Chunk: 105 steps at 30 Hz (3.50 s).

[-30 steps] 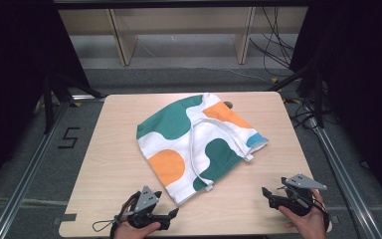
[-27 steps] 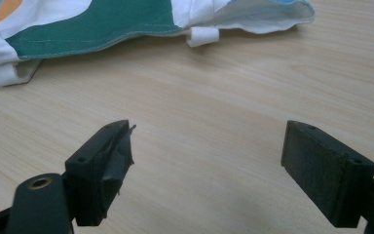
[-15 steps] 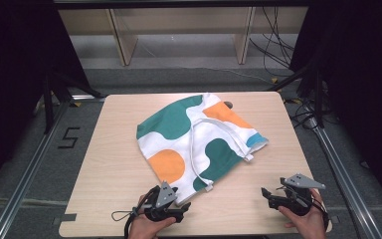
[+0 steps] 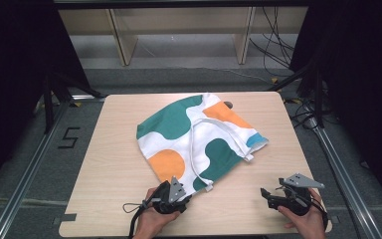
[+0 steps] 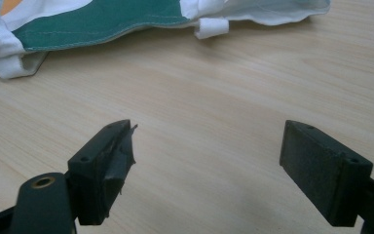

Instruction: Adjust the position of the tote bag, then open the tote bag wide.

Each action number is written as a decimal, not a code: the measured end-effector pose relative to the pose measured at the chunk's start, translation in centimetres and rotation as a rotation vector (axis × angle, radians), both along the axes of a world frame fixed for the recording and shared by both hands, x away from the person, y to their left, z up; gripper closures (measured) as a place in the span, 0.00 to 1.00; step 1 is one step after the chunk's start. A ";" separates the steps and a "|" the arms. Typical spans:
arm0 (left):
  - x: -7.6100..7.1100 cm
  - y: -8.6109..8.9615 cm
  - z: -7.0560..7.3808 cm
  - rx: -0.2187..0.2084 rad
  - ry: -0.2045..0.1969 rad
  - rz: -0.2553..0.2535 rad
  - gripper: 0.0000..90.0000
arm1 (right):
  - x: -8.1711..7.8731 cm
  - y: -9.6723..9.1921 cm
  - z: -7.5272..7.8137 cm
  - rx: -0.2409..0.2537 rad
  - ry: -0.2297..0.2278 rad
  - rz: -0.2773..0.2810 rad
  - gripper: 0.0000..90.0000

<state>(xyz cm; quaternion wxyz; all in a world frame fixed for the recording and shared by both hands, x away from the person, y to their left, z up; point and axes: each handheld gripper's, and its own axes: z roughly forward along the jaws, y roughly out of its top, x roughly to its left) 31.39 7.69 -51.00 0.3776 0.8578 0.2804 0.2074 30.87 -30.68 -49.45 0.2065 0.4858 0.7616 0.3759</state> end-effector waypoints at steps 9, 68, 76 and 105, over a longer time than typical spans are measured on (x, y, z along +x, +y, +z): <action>-0.1 2.1 0.7 0.059 -0.032 0.003 0.86 | -0.3 0.1 0.1 0.024 0.021 -0.017 0.24; -0.3 11.8 1.6 -0.004 -0.046 0.164 0.91 | 3.7 6.6 0.3 -0.250 -0.066 0.323 0.96; -0.5 12.5 1.2 0.061 -0.024 0.118 0.82 | 1.2 6.3 0.5 -0.208 -0.081 0.339 0.93; 0.0 11.0 0.8 0.115 -0.033 0.173 0.89 | 2.5 8.0 -0.4 -0.324 -0.102 0.368 0.93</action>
